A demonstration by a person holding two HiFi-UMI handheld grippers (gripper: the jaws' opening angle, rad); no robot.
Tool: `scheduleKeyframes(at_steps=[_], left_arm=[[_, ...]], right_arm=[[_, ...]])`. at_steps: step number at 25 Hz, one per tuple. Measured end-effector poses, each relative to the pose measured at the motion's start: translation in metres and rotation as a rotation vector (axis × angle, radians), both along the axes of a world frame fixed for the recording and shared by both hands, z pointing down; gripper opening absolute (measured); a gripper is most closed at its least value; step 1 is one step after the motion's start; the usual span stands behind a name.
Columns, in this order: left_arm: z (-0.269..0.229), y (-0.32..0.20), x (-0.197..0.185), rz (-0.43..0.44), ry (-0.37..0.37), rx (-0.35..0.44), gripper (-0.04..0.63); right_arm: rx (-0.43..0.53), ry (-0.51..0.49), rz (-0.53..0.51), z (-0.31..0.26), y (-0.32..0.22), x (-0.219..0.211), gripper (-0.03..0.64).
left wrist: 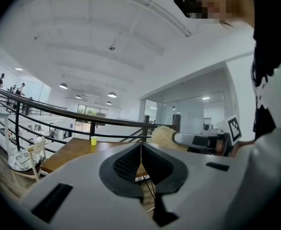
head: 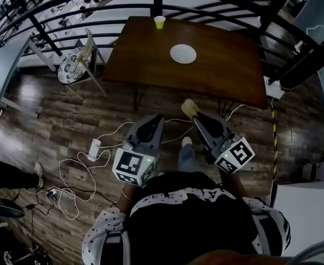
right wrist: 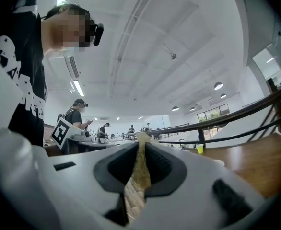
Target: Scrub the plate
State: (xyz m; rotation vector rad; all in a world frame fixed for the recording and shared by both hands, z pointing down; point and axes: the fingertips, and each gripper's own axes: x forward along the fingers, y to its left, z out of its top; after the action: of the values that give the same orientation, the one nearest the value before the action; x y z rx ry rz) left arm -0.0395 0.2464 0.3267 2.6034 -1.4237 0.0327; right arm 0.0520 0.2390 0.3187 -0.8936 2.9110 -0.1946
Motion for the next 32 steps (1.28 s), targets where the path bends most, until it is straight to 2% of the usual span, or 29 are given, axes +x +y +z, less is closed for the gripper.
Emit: scheduleKeyframes(at_steps=[6, 17, 25, 32], left_arm=[[0.006, -0.033, -0.023, -0.102, -0.010, -0.028, 0.015], [0.007, -0.083, -0.034, -0.194, -0.032, -0.043, 0.015], [0.008, -0.115, -0.013, -0.215, -0.058, -0.052, 0.015], [0.000, -0.140, 0.016, -0.182, -0.063, -0.035, 0.015]], right_arm=[[-0.013, 0.006, -0.085, 0.005, -0.041, -0.017, 0.049], [-0.026, -0.003, -0.180, 0.008, -0.103, -0.032, 0.049], [-0.020, -0.024, -0.195, 0.002, -0.137, -0.009, 0.049], [-0.017, -0.039, -0.186, 0.002, -0.159, 0.011, 0.049]])
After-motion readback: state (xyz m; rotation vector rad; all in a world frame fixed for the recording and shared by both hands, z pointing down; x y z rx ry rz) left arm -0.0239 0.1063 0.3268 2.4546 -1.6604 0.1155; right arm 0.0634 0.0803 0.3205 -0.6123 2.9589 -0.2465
